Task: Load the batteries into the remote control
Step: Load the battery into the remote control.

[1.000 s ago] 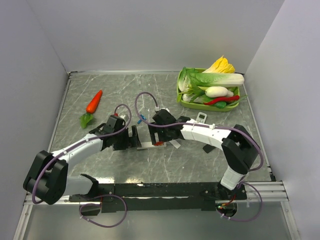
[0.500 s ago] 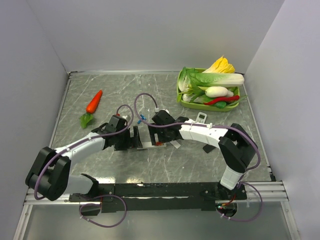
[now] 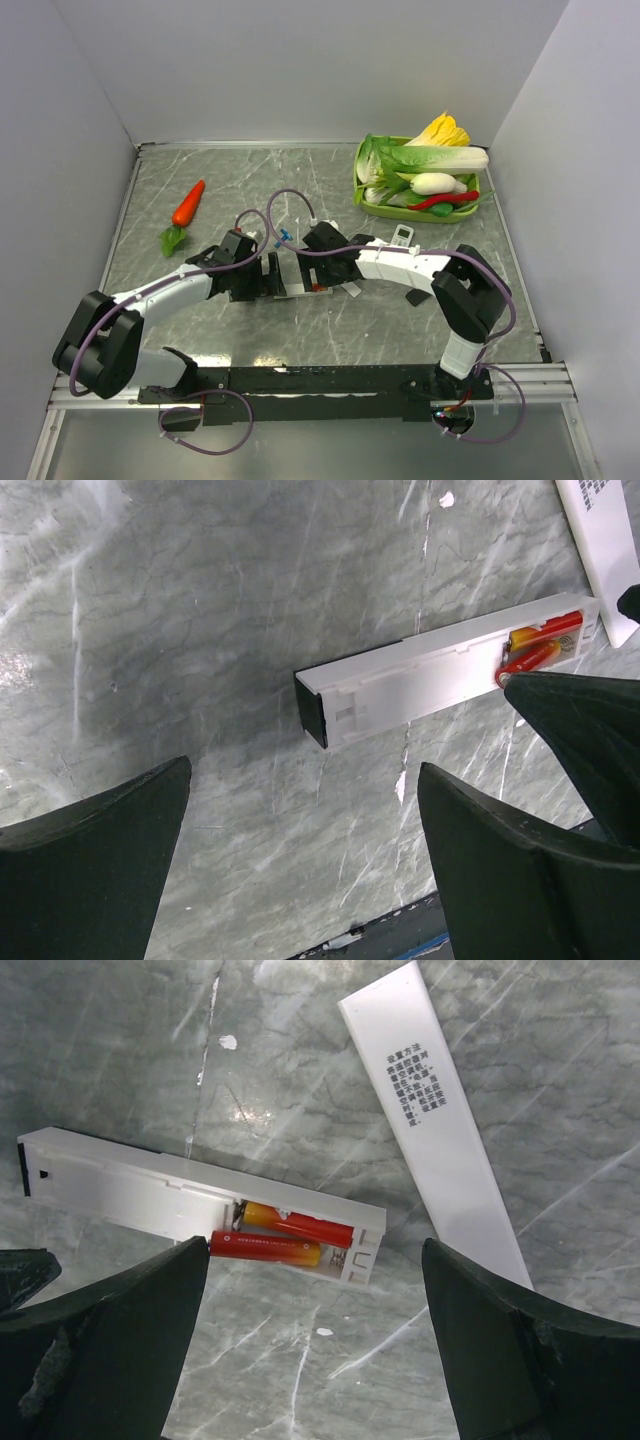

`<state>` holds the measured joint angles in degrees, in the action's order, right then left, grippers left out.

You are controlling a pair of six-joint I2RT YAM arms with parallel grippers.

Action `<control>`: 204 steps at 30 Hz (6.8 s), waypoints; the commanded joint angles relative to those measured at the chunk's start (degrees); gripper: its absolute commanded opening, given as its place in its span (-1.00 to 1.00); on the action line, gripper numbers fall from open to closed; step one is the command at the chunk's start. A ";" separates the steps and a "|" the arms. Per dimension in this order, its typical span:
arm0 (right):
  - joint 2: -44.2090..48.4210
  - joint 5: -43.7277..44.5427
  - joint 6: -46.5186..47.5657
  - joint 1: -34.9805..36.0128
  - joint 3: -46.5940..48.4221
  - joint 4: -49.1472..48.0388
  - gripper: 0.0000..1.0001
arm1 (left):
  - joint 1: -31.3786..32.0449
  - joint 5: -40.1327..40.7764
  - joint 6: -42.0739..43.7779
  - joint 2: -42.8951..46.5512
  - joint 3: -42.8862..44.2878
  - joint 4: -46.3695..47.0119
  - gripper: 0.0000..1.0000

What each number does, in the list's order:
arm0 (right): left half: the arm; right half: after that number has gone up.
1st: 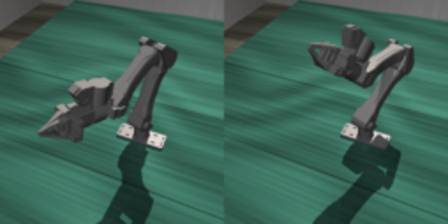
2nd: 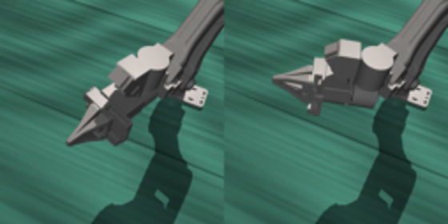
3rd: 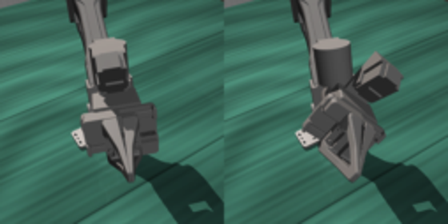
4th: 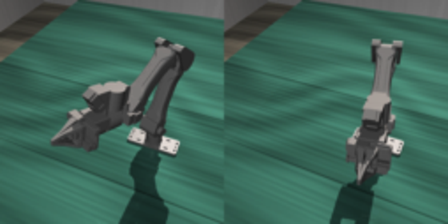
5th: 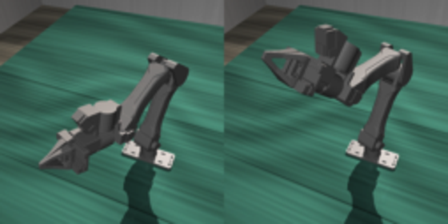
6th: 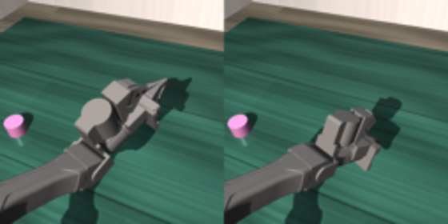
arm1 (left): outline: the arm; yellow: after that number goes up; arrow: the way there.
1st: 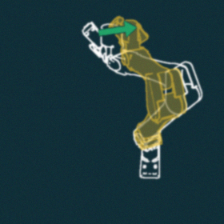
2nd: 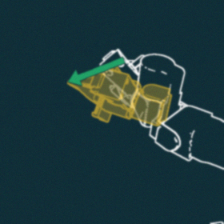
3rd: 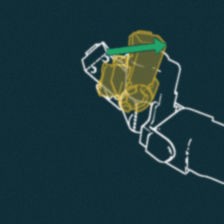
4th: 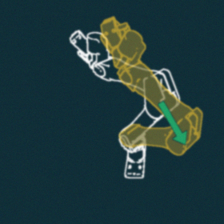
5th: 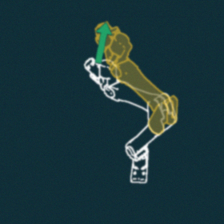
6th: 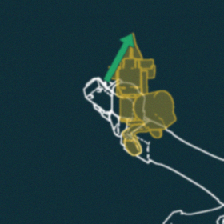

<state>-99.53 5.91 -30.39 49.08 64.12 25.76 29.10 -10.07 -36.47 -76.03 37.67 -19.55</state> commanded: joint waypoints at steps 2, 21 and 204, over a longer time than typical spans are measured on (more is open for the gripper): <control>-0.06 2.00 -0.54 -0.12 -0.48 -0.18 0.87 | 0.60 0.92 -0.80 -0.87 2.41 0.92 0.99; 2.32 0.15 -0.55 -0.65 -1.19 -1.41 0.80 | 1.57 0.14 -1.68 -2.81 4.08 1.53 0.68; 6.10 -11.36 10.35 -3.91 1.45 1.58 -0.55 | 2.54 1.54 -3.52 -8.79 4.08 3.99 -0.42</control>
<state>-96.33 -6.07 -21.30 43.55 64.49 28.21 31.35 -10.20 -40.73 -85.97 43.24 -13.63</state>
